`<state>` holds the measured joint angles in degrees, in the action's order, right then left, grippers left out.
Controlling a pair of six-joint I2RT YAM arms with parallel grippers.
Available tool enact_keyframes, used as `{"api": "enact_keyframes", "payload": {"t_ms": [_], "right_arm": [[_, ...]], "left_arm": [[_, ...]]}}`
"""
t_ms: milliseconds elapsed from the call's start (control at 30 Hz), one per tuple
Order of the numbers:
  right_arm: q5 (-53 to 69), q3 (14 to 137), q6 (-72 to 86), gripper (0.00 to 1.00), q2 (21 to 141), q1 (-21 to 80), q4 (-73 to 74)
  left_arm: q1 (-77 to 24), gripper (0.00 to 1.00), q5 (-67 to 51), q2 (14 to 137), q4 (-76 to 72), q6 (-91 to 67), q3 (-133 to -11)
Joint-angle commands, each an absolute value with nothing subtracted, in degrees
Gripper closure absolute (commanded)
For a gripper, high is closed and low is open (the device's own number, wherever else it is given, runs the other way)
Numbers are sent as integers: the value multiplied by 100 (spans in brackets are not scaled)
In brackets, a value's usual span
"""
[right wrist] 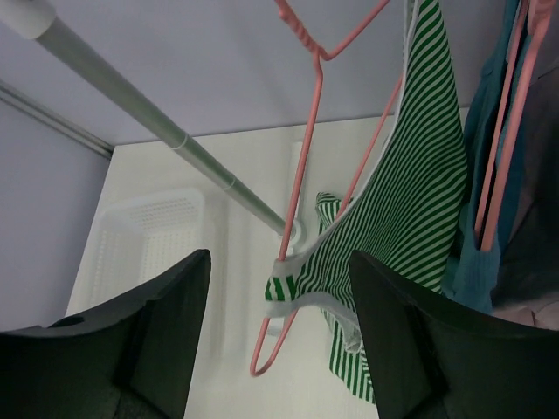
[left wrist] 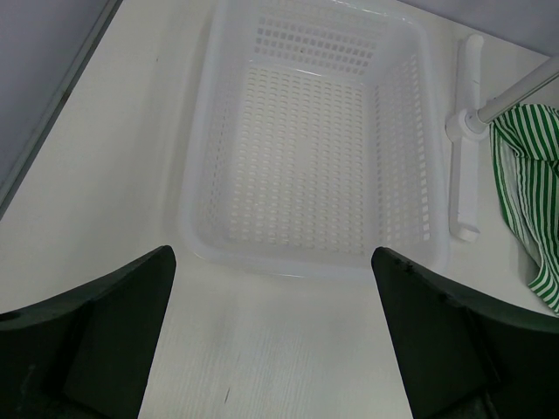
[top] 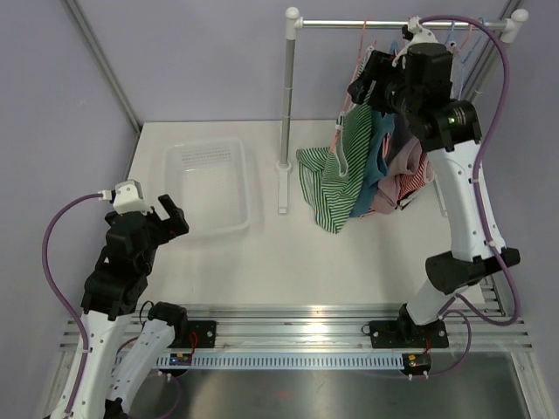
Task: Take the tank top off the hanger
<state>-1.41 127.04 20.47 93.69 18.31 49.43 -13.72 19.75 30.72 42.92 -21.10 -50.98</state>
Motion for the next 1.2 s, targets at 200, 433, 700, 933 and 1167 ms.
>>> {"api": "enact_keyframes", "payload": {"t_ms": [200, 433, 700, 933, 1167], "right_arm": [[-1879, 14738, 1468, 36, 11125, 2162, 5800], [-2557, 14819, 1257, 62, 11356, 2197, 5810], [-2637, 14467, 1108, 85, 11145, 2206, 5616], [-2514, 14660, 994, 100, 11013, 2206, 5564], [-2189, 14915, 844, 100, 10820, 2197, 5327]], "left_arm": [[-1362, 1, 1828, 3085, 3938, -2013, -5063], [-1362, 1, 1749, 3111, 3920, -1995, -5063], [-1362, 1, 1687, 3111, 3920, -1978, -5054], [-1362, 1, 1688, 3085, 3920, -1978, -5045], [-1362, 1, 1617, 3146, 3920, -1960, -5071]]}}
